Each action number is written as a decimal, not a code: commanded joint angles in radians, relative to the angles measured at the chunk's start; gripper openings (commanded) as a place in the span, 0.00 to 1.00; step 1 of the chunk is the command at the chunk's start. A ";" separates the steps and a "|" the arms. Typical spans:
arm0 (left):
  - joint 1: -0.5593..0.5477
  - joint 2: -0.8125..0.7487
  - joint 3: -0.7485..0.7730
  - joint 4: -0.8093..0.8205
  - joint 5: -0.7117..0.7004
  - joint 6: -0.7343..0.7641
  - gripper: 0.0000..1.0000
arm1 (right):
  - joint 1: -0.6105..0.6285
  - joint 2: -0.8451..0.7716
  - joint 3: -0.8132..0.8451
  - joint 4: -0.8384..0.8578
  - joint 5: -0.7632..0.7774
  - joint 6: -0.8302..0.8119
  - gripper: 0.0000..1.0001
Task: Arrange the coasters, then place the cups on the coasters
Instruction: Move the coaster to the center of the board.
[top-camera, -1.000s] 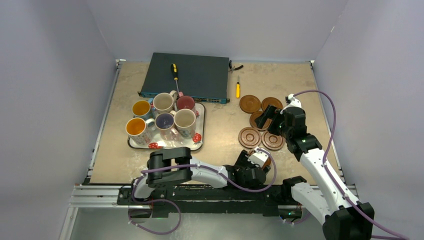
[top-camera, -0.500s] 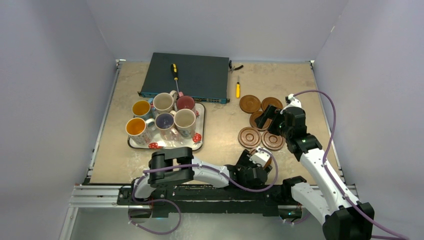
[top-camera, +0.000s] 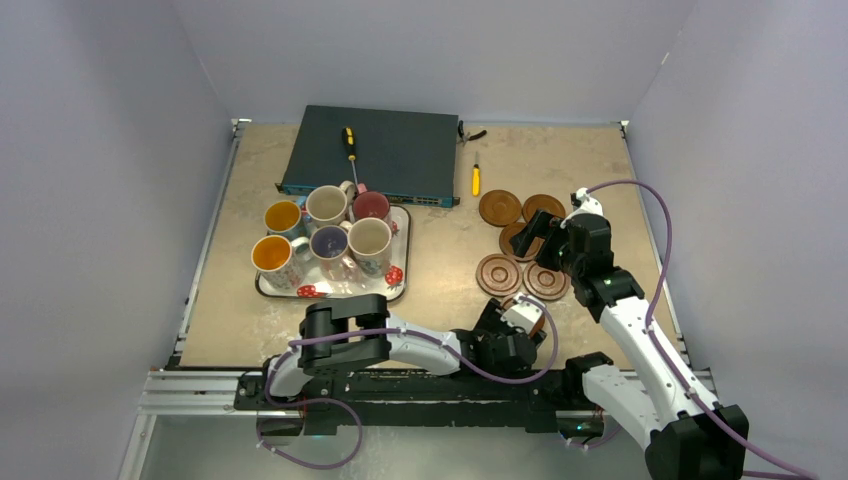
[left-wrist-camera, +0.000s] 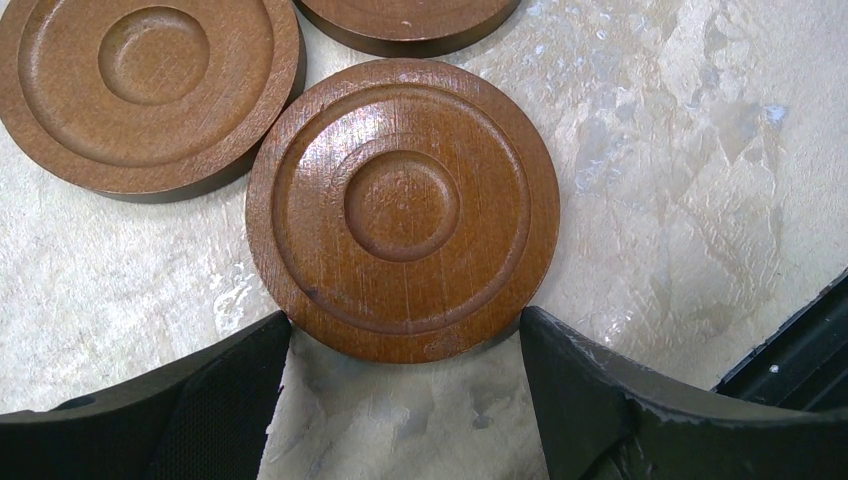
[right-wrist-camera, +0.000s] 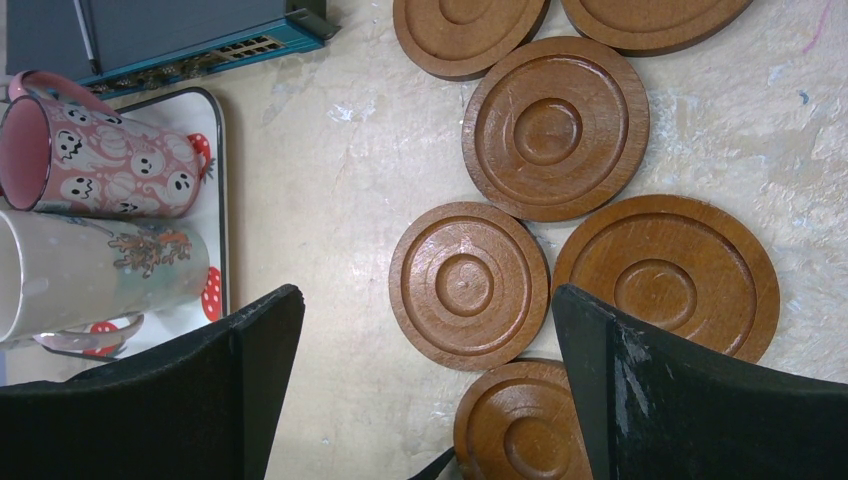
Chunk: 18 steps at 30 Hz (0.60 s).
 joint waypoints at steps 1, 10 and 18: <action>0.009 0.028 0.023 -0.001 0.021 0.001 0.80 | -0.004 -0.004 -0.001 0.032 -0.012 -0.018 0.98; 0.009 0.035 0.037 0.004 0.022 0.012 0.80 | -0.003 -0.001 -0.001 0.034 -0.013 -0.020 0.98; 0.009 0.031 0.036 0.001 0.010 0.011 0.80 | -0.003 0.001 -0.001 0.032 -0.014 -0.022 0.98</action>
